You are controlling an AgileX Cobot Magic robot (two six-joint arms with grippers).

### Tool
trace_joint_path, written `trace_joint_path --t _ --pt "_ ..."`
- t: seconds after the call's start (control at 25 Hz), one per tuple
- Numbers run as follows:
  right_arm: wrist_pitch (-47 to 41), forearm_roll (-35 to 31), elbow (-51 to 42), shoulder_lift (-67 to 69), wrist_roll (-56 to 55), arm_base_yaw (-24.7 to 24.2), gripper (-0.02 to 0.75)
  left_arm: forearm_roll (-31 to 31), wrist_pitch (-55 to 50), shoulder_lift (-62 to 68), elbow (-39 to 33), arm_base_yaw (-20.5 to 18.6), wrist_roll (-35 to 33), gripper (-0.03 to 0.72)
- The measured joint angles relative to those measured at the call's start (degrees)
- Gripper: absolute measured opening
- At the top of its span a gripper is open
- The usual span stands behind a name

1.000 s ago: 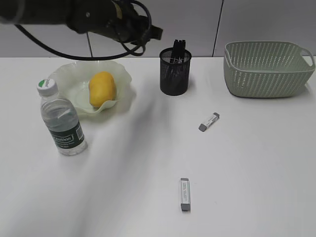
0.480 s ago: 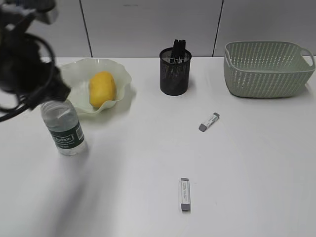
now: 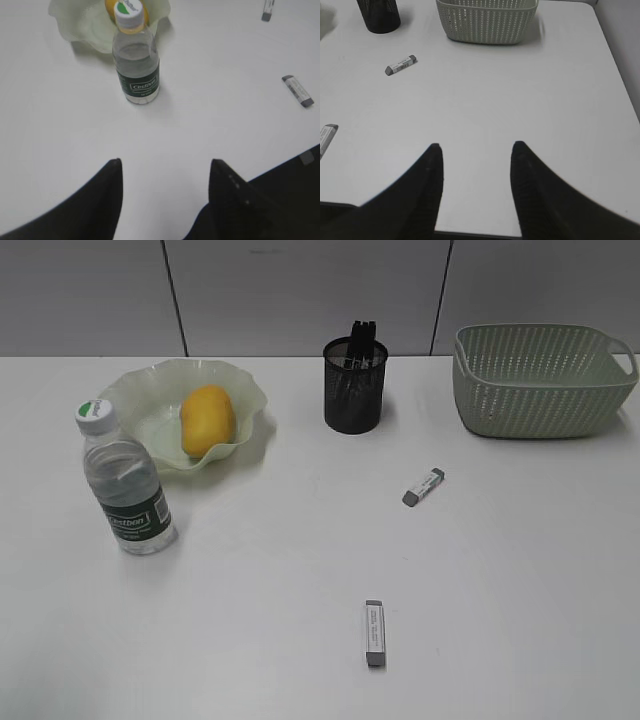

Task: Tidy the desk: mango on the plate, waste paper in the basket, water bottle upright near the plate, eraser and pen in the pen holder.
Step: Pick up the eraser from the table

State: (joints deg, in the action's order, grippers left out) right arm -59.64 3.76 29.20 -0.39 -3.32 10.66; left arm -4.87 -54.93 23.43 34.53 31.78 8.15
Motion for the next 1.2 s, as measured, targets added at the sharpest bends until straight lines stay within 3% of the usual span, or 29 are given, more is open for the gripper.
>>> trace_joint_path --t 0.24,0.8,0.92,1.2 --pt "0.0 0.0 0.0 0.0 0.0 0.0 0.362 -1.1 -2.3 -13.5 -2.1 0.0 0.0 0.416" --pt "0.1 0.0 0.0 0.0 0.0 0.0 0.362 -1.0 -5.5 -17.0 -3.6 -0.1 -0.2 0.416" --pt "0.1 0.0 0.0 0.0 0.0 0.0 0.362 -0.7 -5.5 -17.3 -3.6 -2.1 -0.2 0.416" --pt "0.1 0.0 0.0 0.0 0.0 -0.1 0.362 -0.6 -5.5 -20.7 -3.6 -11.1 -0.2 0.416"
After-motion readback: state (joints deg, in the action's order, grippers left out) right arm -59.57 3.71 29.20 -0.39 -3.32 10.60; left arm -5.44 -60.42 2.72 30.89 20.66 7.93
